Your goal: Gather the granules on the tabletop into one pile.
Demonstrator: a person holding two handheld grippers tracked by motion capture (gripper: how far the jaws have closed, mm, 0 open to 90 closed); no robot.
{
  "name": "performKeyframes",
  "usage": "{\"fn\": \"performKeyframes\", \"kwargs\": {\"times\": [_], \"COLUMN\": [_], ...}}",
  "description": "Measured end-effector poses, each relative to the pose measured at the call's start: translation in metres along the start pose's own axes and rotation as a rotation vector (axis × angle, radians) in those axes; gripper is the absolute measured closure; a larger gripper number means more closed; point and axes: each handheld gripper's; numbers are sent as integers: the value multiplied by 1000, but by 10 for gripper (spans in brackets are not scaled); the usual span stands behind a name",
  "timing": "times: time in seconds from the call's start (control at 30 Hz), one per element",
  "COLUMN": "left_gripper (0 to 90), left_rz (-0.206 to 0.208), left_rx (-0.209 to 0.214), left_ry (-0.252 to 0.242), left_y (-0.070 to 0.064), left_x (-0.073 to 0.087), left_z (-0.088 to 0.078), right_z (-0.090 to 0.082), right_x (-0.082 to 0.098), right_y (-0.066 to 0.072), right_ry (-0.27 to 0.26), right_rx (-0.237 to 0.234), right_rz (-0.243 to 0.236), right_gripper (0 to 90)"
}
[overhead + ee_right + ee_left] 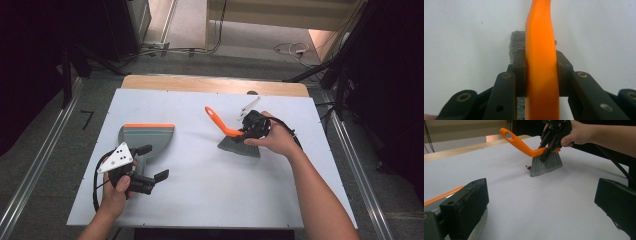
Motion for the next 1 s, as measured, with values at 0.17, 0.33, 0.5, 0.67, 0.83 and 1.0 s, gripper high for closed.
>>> {"fn": "performKeyframes", "kwargs": {"times": [0.17, 0.33, 0.5, 0.67, 0.83, 1.0], "left_gripper": [0, 0, 0, 0, 0, 0], "left_rz": [0, -1, 0, 0, 2, 7], "left_rx": [0, -1, -1, -1, -2, 1], "left_ry": [3, 5, 1, 0, 0, 3], "left_y": [0, 0, 0, 0, 0, -1], "left_x": [0, 0, 0, -1, -1, -1], "left_z": [0, 1, 0, 0, 0, 2], "right_z": [-3, -12, -32, -54, -59, -39], "right_x": [-1, -1, 4, 12, 28, 39], "right_y": [2, 12, 14, 13, 16, 20], "right_ry": [3, 10, -57, -119, -155, -155], "right_rx": [-12, 5, -5, 103, 356, 509], "right_rz": [7, 23, 66, 169, 373, 502], "right_gripper": [674, 679, 682, 682, 681, 683]}}
Point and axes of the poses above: each handheld gripper's, and its own axes: z roughly forward along the jaws, x roughly out of its underside, y roughly to its left, and after that the axes turned 13 degrees about z, right-handed
